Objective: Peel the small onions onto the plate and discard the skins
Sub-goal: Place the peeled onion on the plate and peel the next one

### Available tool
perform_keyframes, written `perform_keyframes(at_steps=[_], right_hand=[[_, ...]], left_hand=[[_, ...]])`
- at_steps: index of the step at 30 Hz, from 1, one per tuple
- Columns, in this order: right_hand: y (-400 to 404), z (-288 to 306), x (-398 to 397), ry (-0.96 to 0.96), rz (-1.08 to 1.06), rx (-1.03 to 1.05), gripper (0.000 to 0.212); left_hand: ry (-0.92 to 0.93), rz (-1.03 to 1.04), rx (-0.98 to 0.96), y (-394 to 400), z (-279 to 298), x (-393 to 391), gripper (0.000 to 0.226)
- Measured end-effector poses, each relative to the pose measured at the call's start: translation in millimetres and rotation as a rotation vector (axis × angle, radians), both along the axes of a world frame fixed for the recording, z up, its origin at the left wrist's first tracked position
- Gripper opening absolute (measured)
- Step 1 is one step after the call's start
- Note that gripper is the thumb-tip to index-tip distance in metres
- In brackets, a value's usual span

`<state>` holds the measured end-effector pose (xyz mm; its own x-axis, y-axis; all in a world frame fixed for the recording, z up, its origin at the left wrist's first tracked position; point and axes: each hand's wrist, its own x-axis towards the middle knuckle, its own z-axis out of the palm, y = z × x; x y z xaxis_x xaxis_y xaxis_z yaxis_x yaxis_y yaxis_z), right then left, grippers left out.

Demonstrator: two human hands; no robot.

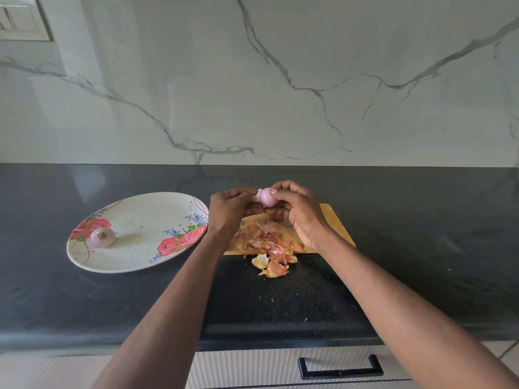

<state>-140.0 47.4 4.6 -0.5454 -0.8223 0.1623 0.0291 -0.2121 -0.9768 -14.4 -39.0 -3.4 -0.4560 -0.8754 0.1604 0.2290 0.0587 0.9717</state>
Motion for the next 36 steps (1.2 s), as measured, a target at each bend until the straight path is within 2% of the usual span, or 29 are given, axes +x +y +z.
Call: perform_keyframes(at_steps=[4, 8, 14, 18, 23, 26, 30, 33, 36], right_hand=[[-1.5, -2.2, 0.2, 0.049, -0.038, 0.006, 0.003], [0.2, -1.8, 0.7, 0.015, -0.012, -0.026, 0.007], [1.3, 0.6, 5.0, 0.086, -0.007, -0.031, 0.015], [4.9, 2.3, 10.9, 0.129, -0.022, -0.041, 0.027], [3.7, 1.7, 10.3, 0.116, -0.046, -0.014, 0.030], [0.9, 0.9, 6.8, 0.062, -0.032, 0.007, 0.032], [-1.8, -2.9, 4.5, -0.022, 0.089, -0.037, 0.032], [-1.8, -1.7, 3.1, -0.070, 0.133, -0.073, 0.039], [-3.7, -0.1, -1.3, -0.187, 0.156, -0.119, 0.044]], left_hand=[[-0.019, 0.004, -0.073, 1.4, -0.4, -2.6, 0.015], [-0.116, -0.001, -0.228, 2.7, -6.0, -4.7, 0.035], [-0.238, 0.137, -0.465, 6.5, -6.2, -5.2, 0.025], [-0.273, 0.190, -0.543, 8.6, -6.4, -6.0, 0.021], [-0.256, 0.176, -0.433, 2.3, -6.4, -5.2, 0.022], [-0.159, 0.172, -0.270, 3.0, -1.2, -4.6, 0.018], [-0.072, 0.170, -0.073, 3.0, 3.2, -1.8, 0.016], [-0.081, 0.207, -0.039, -1.6, 0.0, 1.0, 0.013], [-0.186, 0.256, -0.078, -4.3, -3.9, 2.0, 0.016]])
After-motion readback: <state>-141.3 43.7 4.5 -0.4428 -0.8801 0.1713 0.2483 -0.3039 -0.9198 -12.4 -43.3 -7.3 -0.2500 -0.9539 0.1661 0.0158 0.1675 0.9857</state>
